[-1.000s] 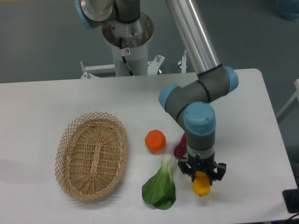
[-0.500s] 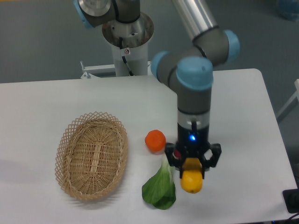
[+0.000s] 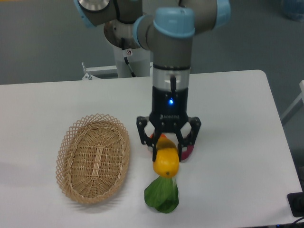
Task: Pick up the mango from the table
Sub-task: 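Lift the grasped mango up off the table, then hold the mango raised above the table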
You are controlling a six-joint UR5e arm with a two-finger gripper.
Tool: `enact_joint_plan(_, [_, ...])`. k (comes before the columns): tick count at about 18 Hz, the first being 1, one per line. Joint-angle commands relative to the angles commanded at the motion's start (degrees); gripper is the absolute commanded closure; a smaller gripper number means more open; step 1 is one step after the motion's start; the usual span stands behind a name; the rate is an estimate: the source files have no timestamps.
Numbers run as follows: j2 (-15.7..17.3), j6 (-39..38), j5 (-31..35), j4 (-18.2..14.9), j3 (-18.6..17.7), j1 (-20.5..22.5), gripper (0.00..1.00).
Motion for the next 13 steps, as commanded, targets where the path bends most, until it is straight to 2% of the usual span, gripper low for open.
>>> enact_joint_plan(13, [0.53, 0.88, -0.09, -0.09, -0.44, 0.27, 0.45])
